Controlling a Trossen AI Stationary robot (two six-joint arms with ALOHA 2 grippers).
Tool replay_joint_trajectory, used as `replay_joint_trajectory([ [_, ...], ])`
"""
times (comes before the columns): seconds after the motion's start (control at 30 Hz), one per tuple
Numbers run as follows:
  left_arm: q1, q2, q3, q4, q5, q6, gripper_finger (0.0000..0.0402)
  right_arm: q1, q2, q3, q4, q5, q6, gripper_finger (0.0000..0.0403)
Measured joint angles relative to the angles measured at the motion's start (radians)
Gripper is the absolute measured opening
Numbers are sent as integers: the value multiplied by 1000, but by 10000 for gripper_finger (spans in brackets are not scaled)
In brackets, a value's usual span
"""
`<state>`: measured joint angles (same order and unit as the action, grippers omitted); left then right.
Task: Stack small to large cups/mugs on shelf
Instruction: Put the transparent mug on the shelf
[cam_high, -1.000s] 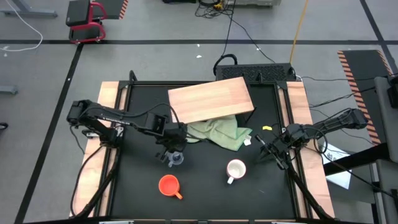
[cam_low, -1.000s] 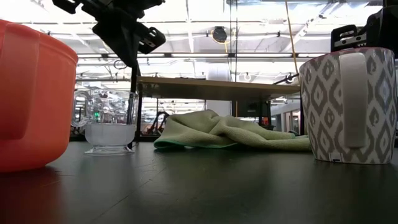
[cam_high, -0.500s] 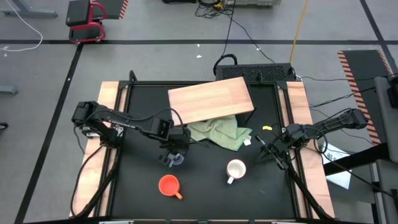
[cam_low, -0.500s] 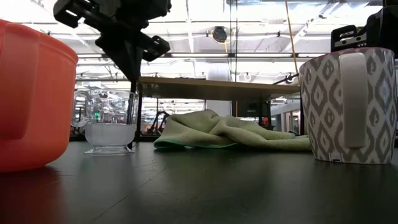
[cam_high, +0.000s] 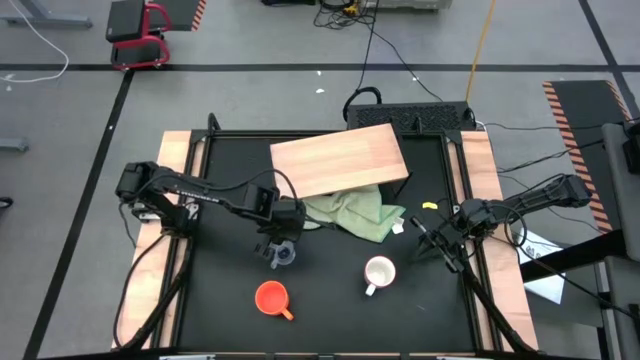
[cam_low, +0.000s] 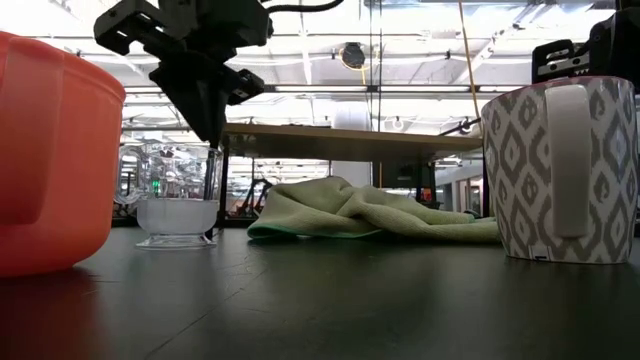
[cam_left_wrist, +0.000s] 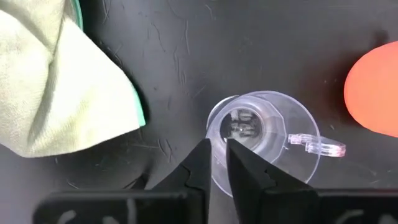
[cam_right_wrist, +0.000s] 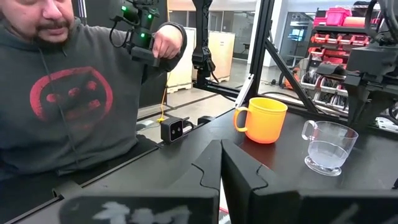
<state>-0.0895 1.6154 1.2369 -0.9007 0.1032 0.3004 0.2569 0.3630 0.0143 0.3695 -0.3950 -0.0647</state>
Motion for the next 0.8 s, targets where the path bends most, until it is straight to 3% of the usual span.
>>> replay_joint_trajectory([
  [0.33,-1,0,0,-22,36,-15,102,0,0,0,0,0,-2,0],
  [0.8,-4,21,0,-3,24,20,104,0,0,0,-1,0,0,0],
])
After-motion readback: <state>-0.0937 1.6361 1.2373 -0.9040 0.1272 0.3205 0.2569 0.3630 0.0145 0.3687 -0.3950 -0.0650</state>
